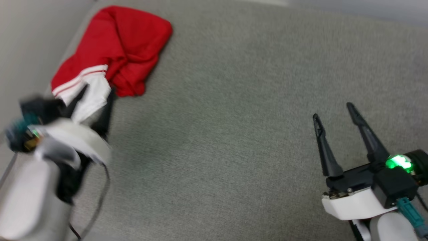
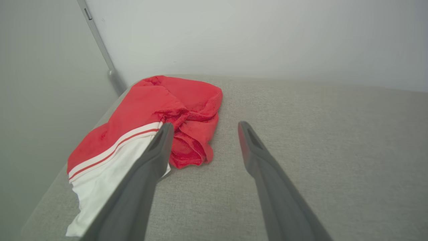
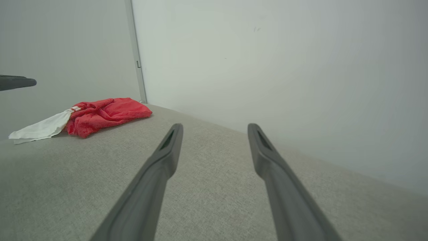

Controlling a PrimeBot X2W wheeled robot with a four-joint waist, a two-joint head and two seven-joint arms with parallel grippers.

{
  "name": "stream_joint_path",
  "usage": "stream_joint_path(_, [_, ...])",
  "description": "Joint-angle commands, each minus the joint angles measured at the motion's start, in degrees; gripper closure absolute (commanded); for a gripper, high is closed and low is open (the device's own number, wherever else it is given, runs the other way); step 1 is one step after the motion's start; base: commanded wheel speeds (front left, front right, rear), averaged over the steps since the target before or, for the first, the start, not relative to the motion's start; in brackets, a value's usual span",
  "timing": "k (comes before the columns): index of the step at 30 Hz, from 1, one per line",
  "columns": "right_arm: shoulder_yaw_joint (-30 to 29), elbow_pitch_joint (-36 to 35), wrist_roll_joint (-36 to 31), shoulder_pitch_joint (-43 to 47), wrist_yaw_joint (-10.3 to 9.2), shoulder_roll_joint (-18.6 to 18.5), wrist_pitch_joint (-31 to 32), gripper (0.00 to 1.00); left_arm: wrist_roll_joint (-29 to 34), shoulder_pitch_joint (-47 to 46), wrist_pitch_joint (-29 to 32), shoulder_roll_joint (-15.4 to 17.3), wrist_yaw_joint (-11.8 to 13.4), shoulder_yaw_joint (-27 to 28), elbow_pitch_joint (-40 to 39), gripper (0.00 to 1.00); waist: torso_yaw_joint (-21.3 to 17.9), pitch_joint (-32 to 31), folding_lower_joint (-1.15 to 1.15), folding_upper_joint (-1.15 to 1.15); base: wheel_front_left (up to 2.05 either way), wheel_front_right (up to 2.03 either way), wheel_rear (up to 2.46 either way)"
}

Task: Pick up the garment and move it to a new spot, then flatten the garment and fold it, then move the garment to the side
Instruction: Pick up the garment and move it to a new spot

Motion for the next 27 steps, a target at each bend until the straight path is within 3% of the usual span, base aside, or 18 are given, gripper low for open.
stream_joint_path(1, [-0.06,-0.49,-0.23,-0.91,-0.04,-0.52,-0.12,0.0,-1.32,-1.92,1.53,1.45,-0.03,-0.52,0.14,0.0,-2.39,5.67,-0.01,0.0,0.0,0.0,0.0])
stream_joint_path(6, [-0.13,-2.53,-1.16,-2.64,-0.04,-2.4,-0.12,0.0,-13.81,-15.11,17.59,11.66,-0.01,-3.42,4.19,0.0,-4.63,11.45,-0.01,0.0,0.0,0.0,0.0])
stream_joint_path(11, [-1.01,-4.05,-1.54,-3.73,-0.04,-3.78,-0.12,0.0,-23.27,-25.53,34.44,18.92,-0.02,-6.24,9.39,0.0,-6.79,16.33,-0.01,0.0,0.0,0.0,0.0])
stream_joint_path(18, [-1.12,-5.49,-1.16,-3.49,-0.04,-4.34,-0.05,0.0,-30.87,-35.19,47.16,19.2,1.42,-5.11,19.06,0.0,-9.09,20.27,-0.01,0.0,0.0,0.0,0.0])
stream_joint_path(24, [-2.11,-5.63,-1.46,-3.77,-0.07,-4.19,0.19,0.0,-31.64,-37.68,51.78,18.88,1.27,-6.67,23.95,0.0,-10.42,22.52,-0.01,0.0,0.0,0.0,0.0])
stream_joint_path(25, [-2.41,-5.6,-1.69,-3.75,-0.07,-4.12,0.27,0.0,-30.63,-36.35,53.89,18.45,1.18,-9.02,26.46,0.0,-10.68,23.07,-0.01,0.0,0.0,0.0,0.0])
stream_joint_path(26, [-2.45,-5.59,-1.73,-3.72,-0.07,-4.15,0.29,0.0,-30.28,-35.76,54.39,18.27,1.12,-9.77,27.27,0.52,-10.74,23.17,-0.01,0.0,0.0,0.0,0.0])
stream_joint_path(27, [-2.48,-5.58,-1.83,-3.7,-0.07,-4.12,0.29,0.0,-30.06,-35.25,54.67,18.08,1.09,-10.43,27.93,0.84,-10.77,23.21,-0.01,0.0,0.0,0.0,0.0])
